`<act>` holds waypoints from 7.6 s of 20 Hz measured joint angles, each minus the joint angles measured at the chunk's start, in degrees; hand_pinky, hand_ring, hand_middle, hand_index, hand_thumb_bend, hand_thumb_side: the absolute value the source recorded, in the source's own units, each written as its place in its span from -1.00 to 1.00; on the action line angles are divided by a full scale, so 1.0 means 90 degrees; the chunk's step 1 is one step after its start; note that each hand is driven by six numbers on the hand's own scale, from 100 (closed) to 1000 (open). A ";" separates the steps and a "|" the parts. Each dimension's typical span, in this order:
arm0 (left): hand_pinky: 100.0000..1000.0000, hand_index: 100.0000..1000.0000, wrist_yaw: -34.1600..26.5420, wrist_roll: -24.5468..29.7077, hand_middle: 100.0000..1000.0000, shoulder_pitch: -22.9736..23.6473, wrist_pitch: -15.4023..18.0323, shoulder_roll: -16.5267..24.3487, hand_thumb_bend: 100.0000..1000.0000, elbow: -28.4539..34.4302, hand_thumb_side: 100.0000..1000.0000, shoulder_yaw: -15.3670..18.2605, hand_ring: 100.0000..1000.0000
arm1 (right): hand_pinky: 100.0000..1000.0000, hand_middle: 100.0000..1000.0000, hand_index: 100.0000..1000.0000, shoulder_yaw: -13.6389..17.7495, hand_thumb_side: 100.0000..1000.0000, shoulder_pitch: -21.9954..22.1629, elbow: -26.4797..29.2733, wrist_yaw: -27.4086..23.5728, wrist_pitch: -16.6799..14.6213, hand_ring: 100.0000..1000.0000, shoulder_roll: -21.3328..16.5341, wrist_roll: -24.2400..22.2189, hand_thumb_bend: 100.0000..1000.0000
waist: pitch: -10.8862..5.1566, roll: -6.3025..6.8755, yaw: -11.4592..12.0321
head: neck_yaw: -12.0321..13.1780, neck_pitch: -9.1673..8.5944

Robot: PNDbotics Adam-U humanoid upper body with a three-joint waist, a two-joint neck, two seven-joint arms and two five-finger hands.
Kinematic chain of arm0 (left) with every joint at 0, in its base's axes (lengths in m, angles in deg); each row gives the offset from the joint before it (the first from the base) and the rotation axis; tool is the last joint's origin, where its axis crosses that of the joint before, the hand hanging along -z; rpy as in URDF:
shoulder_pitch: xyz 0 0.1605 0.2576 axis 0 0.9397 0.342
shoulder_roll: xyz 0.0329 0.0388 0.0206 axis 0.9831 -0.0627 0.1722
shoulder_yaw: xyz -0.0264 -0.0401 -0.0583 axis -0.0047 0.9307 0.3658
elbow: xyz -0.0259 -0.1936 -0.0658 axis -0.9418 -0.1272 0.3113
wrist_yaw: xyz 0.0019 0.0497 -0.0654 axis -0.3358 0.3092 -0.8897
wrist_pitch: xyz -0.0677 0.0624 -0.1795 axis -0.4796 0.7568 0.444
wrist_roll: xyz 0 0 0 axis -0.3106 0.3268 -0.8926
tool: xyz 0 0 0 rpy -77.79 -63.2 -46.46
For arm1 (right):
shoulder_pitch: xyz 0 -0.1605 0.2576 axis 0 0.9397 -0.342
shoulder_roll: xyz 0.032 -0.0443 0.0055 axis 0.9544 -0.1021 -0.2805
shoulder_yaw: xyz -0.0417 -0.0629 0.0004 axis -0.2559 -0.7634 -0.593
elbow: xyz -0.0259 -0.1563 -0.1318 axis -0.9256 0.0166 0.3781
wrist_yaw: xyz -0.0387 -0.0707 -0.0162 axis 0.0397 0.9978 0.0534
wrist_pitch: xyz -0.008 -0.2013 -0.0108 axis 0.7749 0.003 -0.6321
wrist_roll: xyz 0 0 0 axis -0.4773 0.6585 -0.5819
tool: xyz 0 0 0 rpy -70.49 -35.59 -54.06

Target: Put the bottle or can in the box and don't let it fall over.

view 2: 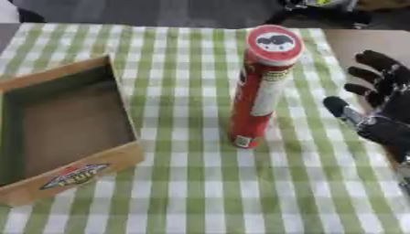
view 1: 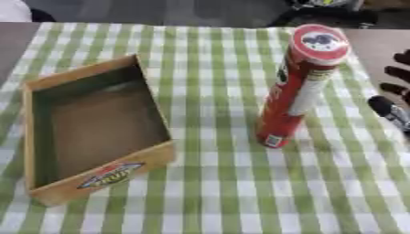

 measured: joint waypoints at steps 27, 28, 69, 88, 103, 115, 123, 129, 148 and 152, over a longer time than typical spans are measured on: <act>0.60 0.69 0.0000 0.0066 0.54 -0.0008 -0.0016 -0.0004 0.07 -0.0003 -0.34 -0.0007 0.81 | 0.58 0.78 0.77 -0.0513 -1.00 -0.0557 0.0000 -0.0355 0.0462 0.82 -0.0075 -0.0381 0.21 | 0.0003 -0.0001 0.0056 | -0.0075 -0.0054; 0.60 0.69 0.0000 0.0067 0.55 -0.0008 -0.0016 -0.0005 0.07 -0.0003 -0.34 -0.0007 0.81 | 0.58 0.78 0.77 -0.0527 -1.00 -0.0583 0.0000 -0.0365 0.0483 0.82 -0.0075 -0.0387 0.21 | 0.0004 -0.0001 0.0056 | -0.0080 -0.0055; 0.60 0.69 -0.0003 0.0126 0.55 -0.0047 -0.0020 -0.0109 0.04 -0.0040 -0.33 -0.0030 0.81 | 0.59 0.83 0.76 -0.1011 -1.00 -0.1561 -0.0431 -0.0717 0.0883 0.88 0.0120 -0.0707 0.23 | 0.0139 -0.0004 0.0120 | -0.0184 -0.0162; 0.60 0.69 -0.0004 0.0166 0.55 -0.0062 -0.0031 -0.0114 0.02 -0.0041 -0.32 -0.0049 0.81 | 0.58 0.79 0.72 -0.1211 -1.00 -0.1942 -0.0773 -0.0777 0.0879 0.83 0.0189 -0.0875 0.24 | 0.0207 -0.0007 0.0169 | -0.0317 -0.0167; 0.61 0.69 -0.0011 0.0183 0.55 -0.0093 -0.0022 -0.0135 0.00 -0.0041 -0.31 -0.0051 0.81 | 0.57 0.77 0.71 -0.1303 -1.00 -0.1965 -0.0899 -0.0730 0.0877 0.81 0.0235 -0.0863 0.23 | 0.0271 -0.0009 0.0208 | -0.0374 -0.0276; 0.61 0.69 -0.0012 0.0205 0.55 -0.0104 -0.0024 -0.0167 -0.02 -0.0042 -0.30 -0.0053 0.81 | 0.55 0.72 0.67 -0.1392 -1.00 -0.2113 -0.0946 -0.0814 0.0861 0.78 0.0292 -0.0842 0.22 | 0.0295 -0.0024 0.0236 | -0.0393 -0.0281; 0.61 0.69 -0.0014 0.0213 0.56 -0.0106 -0.0027 -0.0169 -0.03 -0.0043 -0.29 -0.0054 0.81 | 0.55 0.71 0.67 -0.1441 -1.00 -0.2211 -0.1033 -0.0817 0.0853 0.77 0.0350 -0.0816 0.21 | 0.0325 -0.0034 0.0240 | -0.0397 -0.0330; 0.62 0.69 -0.0015 0.0222 0.56 -0.0112 -0.0033 -0.0172 -0.04 -0.0043 -0.29 -0.0064 0.81 | 0.52 0.68 0.64 -0.1490 -1.00 -0.2337 -0.1138 -0.0889 0.0843 0.72 0.0404 -0.0771 0.19 | 0.0336 -0.0038 0.0269 | -0.0401 -0.0337; 0.62 0.68 -0.0028 0.0260 0.56 -0.0139 -0.0018 -0.0219 -0.06 -0.0043 -0.28 -0.0085 0.81 | -0.30 -0.22 -0.09 -0.1631 -1.00 -0.2495 -0.1216 -0.1660 0.0655 -0.22 0.0466 -0.0576 -0.53 | 0.0361 -0.0045 0.0278 | -0.0399 -0.0381; 0.62 0.68 -0.0028 0.0262 0.56 -0.0139 -0.0018 -0.0219 -0.07 -0.0043 -0.28 -0.0085 0.81 | -0.31 -0.28 -0.14 -0.1642 -1.00 -0.2495 -0.1188 -0.1840 0.0522 -0.27 0.0466 -0.0523 -0.58 | 0.0361 -0.0049 0.0278 | -0.0392 -0.0381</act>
